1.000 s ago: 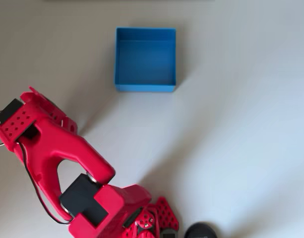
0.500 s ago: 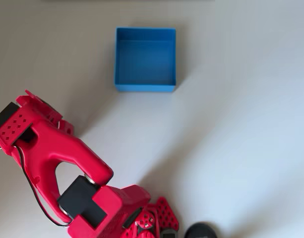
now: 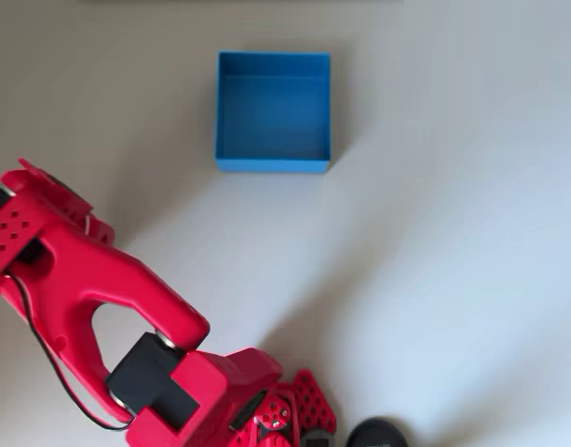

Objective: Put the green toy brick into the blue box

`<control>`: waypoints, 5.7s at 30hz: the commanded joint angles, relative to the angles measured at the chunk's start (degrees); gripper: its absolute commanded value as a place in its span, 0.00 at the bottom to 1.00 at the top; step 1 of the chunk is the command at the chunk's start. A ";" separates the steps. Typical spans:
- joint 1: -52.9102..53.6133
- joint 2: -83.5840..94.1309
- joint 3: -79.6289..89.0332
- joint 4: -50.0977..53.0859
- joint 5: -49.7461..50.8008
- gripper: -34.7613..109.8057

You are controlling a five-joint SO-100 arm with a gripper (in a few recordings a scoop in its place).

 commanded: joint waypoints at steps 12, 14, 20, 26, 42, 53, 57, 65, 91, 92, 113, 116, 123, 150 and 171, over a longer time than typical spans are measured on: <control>4.66 2.99 -7.03 0.88 1.49 0.24; 6.68 3.08 -7.47 0.88 1.49 0.24; 11.69 6.24 -8.53 0.79 1.23 0.24; 15.38 11.07 -7.82 0.62 2.02 0.24; 30.94 16.79 -5.27 -2.46 8.79 0.24; 43.24 16.00 -4.66 -9.84 9.40 0.24; 46.32 15.82 -4.83 -10.11 9.93 0.24; 50.19 15.47 -4.04 -10.02 11.07 0.24; 50.62 -0.18 -8.70 -10.11 17.31 0.24; 50.62 -0.79 -8.88 -10.11 17.49 0.24; 50.71 -4.22 -10.63 -12.39 16.88 0.38; 51.06 -3.78 -10.46 -12.13 16.08 0.39; 51.15 -3.16 -9.05 -9.49 16.17 0.31; 47.72 32.70 6.42 -12.74 24.96 0.24; 43.95 93.16 70.49 -22.68 22.94 0.24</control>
